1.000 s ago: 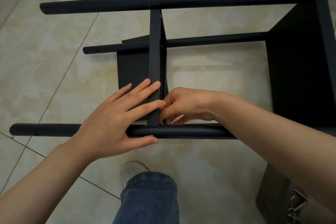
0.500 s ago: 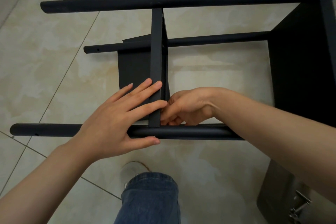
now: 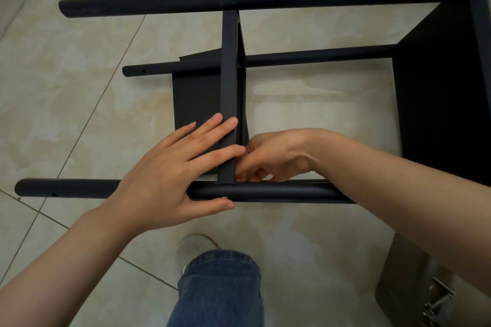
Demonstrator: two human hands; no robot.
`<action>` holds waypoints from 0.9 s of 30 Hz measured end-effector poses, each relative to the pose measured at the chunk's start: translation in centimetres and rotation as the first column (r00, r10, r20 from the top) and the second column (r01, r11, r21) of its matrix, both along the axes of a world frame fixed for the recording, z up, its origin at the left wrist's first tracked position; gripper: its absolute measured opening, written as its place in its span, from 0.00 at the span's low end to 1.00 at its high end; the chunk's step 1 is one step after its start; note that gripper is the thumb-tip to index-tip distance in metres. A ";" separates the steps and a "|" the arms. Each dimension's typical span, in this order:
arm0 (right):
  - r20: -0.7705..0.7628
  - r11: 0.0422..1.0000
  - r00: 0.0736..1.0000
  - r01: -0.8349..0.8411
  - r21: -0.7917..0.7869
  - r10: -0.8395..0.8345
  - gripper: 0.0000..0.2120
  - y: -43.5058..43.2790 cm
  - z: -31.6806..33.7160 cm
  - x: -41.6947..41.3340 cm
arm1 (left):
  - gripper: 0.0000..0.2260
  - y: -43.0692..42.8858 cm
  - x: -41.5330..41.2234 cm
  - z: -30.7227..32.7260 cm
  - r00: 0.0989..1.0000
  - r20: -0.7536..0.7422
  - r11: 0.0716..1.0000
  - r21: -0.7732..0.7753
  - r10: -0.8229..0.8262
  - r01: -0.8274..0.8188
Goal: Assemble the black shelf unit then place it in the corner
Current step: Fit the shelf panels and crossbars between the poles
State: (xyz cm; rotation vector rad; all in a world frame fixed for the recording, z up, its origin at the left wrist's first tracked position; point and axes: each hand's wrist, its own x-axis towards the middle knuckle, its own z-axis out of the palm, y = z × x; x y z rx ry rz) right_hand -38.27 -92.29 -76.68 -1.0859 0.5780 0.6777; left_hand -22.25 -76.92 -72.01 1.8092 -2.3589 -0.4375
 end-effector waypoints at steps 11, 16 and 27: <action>0.032 0.999 0.999 -0.040 -0.027 0.041 0.05 -0.3 -0.1 0.0 | 0.32 0.0 0.0 0.0 1.000 0.003 1.000 0.002 -0.004 0.004; 0.052 1.000 0.998 -0.029 0.012 0.028 0.06 -0.6 0.1 -0.2 | 0.32 0.0 0.0 0.0 1.000 -0.009 1.000 0.007 -0.001 0.001; 0.039 1.000 0.999 -0.008 0.015 0.008 0.05 -0.4 -0.1 0.0 | 0.33 0.1 0.0 0.0 1.000 -0.019 1.000 0.009 0.003 -0.003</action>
